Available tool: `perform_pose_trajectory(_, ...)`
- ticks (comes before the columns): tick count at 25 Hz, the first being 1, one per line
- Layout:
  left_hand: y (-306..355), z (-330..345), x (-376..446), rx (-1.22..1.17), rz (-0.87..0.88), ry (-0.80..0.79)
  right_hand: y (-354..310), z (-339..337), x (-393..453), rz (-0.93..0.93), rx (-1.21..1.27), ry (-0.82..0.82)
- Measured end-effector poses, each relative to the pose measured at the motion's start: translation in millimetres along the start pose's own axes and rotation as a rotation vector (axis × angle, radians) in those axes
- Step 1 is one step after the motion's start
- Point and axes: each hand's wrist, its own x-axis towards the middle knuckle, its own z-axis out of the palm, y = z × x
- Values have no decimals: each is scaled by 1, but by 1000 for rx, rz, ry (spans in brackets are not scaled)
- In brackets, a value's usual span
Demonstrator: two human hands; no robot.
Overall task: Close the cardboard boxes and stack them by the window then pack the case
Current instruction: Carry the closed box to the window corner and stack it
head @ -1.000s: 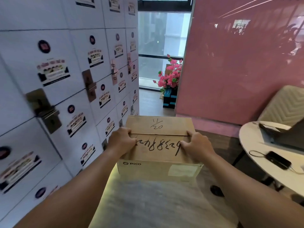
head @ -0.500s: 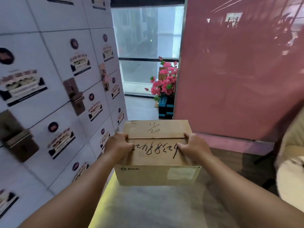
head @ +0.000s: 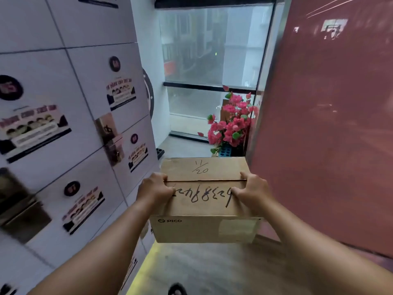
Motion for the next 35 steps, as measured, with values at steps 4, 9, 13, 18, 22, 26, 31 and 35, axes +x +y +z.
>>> perform_pose_trajectory(4, 0, 17, 147, 0, 17, -29, -21, 18, 136, 19, -7, 13)
perform_pose_trajectory(9, 19, 19, 320, 17, 31, -37, -50, 20, 295, 6, 8, 44)
perform_pose_trajectory(13, 33, 39, 434, 16, 43, -30, -53, 34, 412, 40, 31, 45)
perform_pose_trajectory(18, 45, 75, 581, 26, -14, -2, -62, 62, 586, 18, 61, 46)
perform_pose_trajectory(22, 56, 83, 685, 1, -96, 34, -81, 76, 713, -12, 47, -6)
perform_pose_trajectory(26, 44, 90, 782, -26, -147, 55, -102, 99, 819, -50, 60, -46)
perform_pose_trajectory(31, 8, 116, 912, -36, -212, 20, -124, 152, 945, -52, 51, -117)
perform_pose_trajectory(35, -27, 132, 1024, -52, -228, -16, -150, 194, 1043, 1, 57, -151)
